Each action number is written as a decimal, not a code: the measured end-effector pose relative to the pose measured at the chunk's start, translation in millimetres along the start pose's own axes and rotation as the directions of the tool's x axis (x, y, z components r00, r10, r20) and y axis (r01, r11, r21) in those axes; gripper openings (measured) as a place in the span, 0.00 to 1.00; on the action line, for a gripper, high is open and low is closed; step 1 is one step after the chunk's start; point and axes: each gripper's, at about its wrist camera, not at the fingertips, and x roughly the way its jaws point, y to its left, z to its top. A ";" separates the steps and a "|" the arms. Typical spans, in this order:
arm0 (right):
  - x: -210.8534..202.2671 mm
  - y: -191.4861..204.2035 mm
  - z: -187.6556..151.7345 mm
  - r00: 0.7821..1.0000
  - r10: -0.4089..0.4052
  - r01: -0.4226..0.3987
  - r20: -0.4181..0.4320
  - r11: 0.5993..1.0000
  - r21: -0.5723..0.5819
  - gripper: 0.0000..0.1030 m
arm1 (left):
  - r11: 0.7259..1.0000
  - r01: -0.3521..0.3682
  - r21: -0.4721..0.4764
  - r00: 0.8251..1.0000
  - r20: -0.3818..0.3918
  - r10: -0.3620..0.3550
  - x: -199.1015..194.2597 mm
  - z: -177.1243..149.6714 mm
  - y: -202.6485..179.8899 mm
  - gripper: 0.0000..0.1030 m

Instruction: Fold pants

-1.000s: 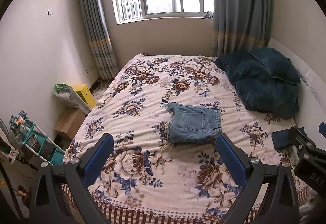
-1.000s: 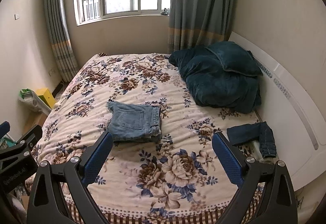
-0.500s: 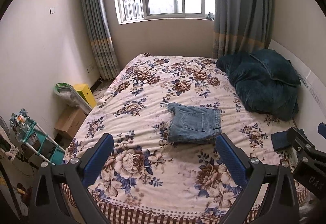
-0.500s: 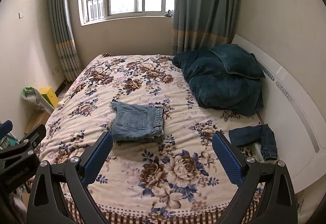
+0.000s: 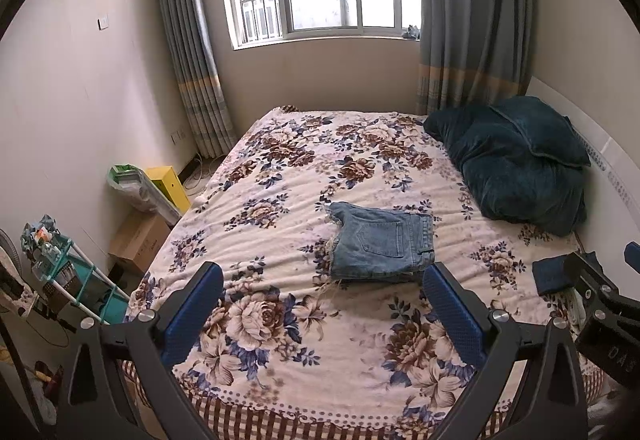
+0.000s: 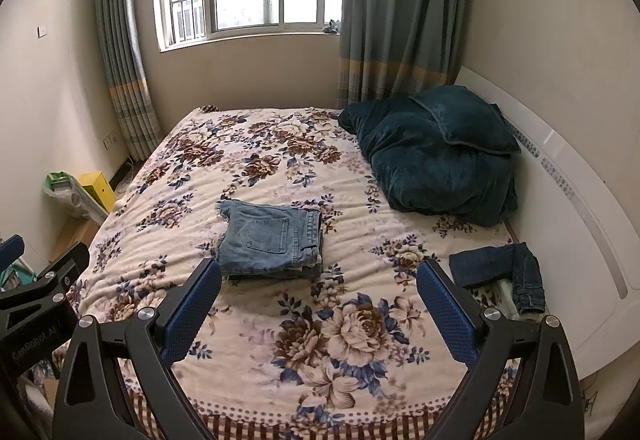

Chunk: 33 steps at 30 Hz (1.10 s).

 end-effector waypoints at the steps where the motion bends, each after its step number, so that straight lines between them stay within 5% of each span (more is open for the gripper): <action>1: -0.2 -0.2 -0.3 1.000 0.001 -0.001 0.001 1.000 0.001 0.97 | 1.000 0.000 0.000 1.000 0.001 0.000 -0.6 -0.2 -0.5 1.00; 33: -7.3 -6.2 -1.6 1.000 0.009 -0.009 0.008 1.000 -0.001 0.97 | 1.000 0.004 -0.004 1.000 0.010 -0.004 -8.4 -1.4 -2.7 1.00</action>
